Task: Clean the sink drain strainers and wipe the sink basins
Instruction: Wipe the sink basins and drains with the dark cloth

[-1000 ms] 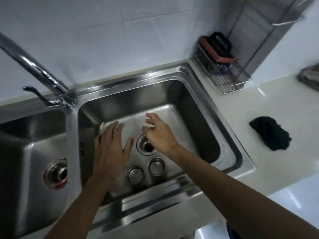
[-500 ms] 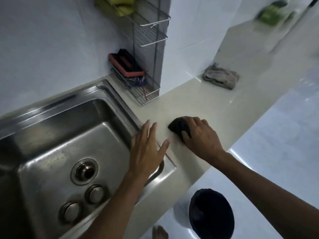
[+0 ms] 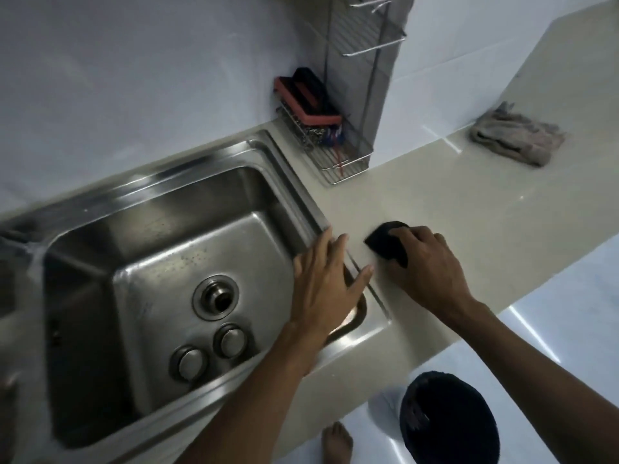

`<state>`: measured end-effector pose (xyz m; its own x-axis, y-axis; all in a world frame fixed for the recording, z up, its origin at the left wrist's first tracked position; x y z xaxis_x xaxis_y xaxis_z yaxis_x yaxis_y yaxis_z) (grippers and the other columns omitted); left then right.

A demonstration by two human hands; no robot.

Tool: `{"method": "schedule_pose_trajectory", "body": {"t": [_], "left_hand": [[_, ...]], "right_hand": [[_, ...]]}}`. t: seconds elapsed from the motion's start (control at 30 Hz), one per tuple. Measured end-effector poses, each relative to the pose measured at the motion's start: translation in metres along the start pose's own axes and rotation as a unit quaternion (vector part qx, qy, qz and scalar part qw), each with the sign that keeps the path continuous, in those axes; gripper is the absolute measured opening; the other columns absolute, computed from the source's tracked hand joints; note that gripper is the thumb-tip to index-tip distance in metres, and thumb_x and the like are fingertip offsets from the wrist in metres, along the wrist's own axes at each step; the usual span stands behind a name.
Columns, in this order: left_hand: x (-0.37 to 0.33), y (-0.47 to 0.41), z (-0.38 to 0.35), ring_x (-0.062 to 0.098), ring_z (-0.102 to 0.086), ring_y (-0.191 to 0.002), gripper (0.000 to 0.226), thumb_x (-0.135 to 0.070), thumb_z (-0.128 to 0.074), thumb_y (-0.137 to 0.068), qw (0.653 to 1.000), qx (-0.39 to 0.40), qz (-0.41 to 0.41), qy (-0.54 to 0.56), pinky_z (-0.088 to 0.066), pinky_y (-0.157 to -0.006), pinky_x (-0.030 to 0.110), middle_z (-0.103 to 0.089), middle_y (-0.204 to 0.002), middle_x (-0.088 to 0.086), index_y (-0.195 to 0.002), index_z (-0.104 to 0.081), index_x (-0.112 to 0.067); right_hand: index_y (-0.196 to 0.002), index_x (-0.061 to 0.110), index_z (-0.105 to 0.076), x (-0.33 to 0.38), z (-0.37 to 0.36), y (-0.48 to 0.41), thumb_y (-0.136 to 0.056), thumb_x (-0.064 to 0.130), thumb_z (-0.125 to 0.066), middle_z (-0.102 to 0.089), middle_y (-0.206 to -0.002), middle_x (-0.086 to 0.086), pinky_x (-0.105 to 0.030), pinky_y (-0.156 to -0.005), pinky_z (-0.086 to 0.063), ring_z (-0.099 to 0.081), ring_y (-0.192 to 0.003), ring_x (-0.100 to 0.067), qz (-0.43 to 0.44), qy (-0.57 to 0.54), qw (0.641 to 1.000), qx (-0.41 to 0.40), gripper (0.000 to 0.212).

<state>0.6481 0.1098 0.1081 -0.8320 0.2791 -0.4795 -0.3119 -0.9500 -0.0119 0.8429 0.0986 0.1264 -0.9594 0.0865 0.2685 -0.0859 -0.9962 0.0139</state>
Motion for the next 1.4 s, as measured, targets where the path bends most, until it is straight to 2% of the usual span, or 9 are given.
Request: {"method": "schedule_pose_trajectory", "body": {"t": [0.23, 0.37, 0.47, 0.6, 0.7, 1.0, 1.2, 1.3, 1.4], "left_hand": [[0.11, 0.056, 0.059, 0.02, -0.027, -0.155, 0.074, -0.07, -0.041, -0.099, 0.995, -0.036, 0.095, -0.024, -0.02, -0.124, 0.048, -0.028, -0.169, 0.004, -0.157, -0.041, -0.023], [0.193, 0.104, 0.101, 0.022, -0.025, -0.155, 0.078, -0.073, -0.034, -0.095, 0.982, -0.033, 0.173, -0.065, -0.021, -0.124, 0.05, -0.022, -0.171, 0.001, -0.156, -0.041, -0.024], [0.247, 0.137, 0.127, 0.025, -0.029, -0.154, 0.077, -0.075, -0.033, -0.096, 0.974, -0.03, 0.185, -0.125, -0.026, -0.12, 0.056, -0.026, -0.169, 0.003, -0.153, -0.043, -0.024], [0.303, 0.164, 0.148, 0.032, -0.043, -0.144, 0.077, -0.072, -0.034, -0.096, 0.966, -0.016, 0.167, -0.197, -0.031, -0.114, 0.054, -0.037, -0.162, 0.01, -0.149, -0.049, -0.018], [0.33, 0.175, 0.155, 0.036, -0.048, -0.138, 0.077, -0.071, -0.034, -0.097, 0.957, -0.017, 0.165, -0.236, -0.03, -0.112, 0.055, -0.041, -0.16, 0.015, -0.145, -0.054, -0.014], [0.352, 0.186, 0.147, 0.029, -0.043, -0.143, 0.076, -0.072, -0.039, -0.095, 0.961, -0.065, 0.176, -0.204, -0.017, -0.119, 0.05, -0.037, -0.163, 0.01, -0.141, -0.059, -0.015], [0.355, 0.186, 0.147, 0.028, -0.047, -0.14, 0.074, -0.071, -0.042, -0.093, 0.963, -0.09, 0.179, -0.183, -0.019, -0.119, 0.05, -0.042, -0.16, 0.008, -0.136, -0.062, -0.014], [0.36, 0.187, 0.144, 0.027, -0.047, -0.139, 0.071, -0.07, -0.043, -0.094, 0.962, -0.107, 0.166, -0.19, -0.02, -0.118, 0.049, -0.042, -0.16, 0.007, -0.135, -0.061, -0.015], [0.365, 0.189, 0.138, 0.025, -0.049, -0.138, 0.068, -0.07, -0.044, -0.097, 0.96, -0.131, 0.155, -0.192, -0.027, -0.114, 0.053, -0.042, -0.16, 0.004, -0.134, -0.062, -0.017]], "right_hand": [[-0.132, 0.028, -0.053, 0.113, -0.023, -0.006, -0.083, 0.039, -0.066, -0.063, -0.122, -0.006, -0.024, -0.079, -0.043, -0.062, -0.103, -0.024, 0.147, -0.107, 0.983, 0.028, 0.053], [-0.13, 0.029, -0.053, 0.173, -0.048, -0.015, -0.082, 0.04, -0.069, -0.062, -0.122, -0.005, -0.031, -0.08, -0.055, -0.065, -0.099, -0.023, 0.217, -0.112, 0.966, 0.088, 0.052], [-0.126, 0.027, -0.053, 0.196, -0.088, -0.027, -0.083, 0.038, -0.072, -0.06, -0.121, -0.007, -0.039, -0.088, -0.055, -0.063, -0.102, -0.026, 0.19, -0.044, 0.952, 0.237, 0.048], [-0.121, 0.025, -0.063, 0.202, -0.151, -0.023, -0.082, 0.047, -0.073, -0.064, -0.127, -0.003, -0.031, -0.089, -0.048, -0.061, -0.114, -0.027, 0.213, 0.108, 0.848, 0.474, 0.045], [-0.113, 0.031, -0.07, 0.195, -0.178, -0.02, -0.082, 0.058, -0.068, -0.071, -0.117, 0.006, -0.023, -0.077, -0.04, -0.065, -0.109, -0.019, 0.221, 0.104, 0.807, 0.538, 0.041], [-0.111, 0.026, -0.075, 0.199, -0.221, -0.053, -0.079, 0.036, -0.08, -0.073, -0.112, 0.003, -0.029, -0.09, -0.051, -0.067, -0.105, -0.018, 0.297, 0.106, 0.819, 0.479, 0.033], [-0.13, 0.021, -0.059, 0.223, -0.224, -0.11, -0.09, 0.04, -0.07, -0.056, -0.12, -0.014, -0.039, -0.086, -0.053, -0.062, -0.106, -0.036, 0.15, 0.11, 0.938, 0.294, 0.045], [-0.139, 0.014, -0.045, 0.217, -0.23, -0.1, -0.1, 0.037, -0.054, -0.049, -0.128, -0.021, -0.041, -0.084, -0.051, -0.061, -0.107, -0.042, 0.085, 0.167, 0.938, 0.292, 0.046], [-0.152, 0.014, -0.029, 0.188, -0.23, -0.071, -0.105, 0.037, -0.041, -0.042, -0.139, -0.025, -0.041, -0.092, -0.049, -0.058, -0.114, -0.043, 0.064, 0.217, 0.908, 0.354, 0.053]]}}
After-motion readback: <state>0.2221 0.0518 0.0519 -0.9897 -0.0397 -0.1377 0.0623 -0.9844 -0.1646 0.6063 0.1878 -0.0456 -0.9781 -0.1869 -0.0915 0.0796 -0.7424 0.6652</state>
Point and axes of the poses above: each hand's wrist, its own y-axis away from the middle knuckle, its own z-axis out of the back of the hand, x = y × z, the point moved 1 cm from there along -y, towards the middle knuckle
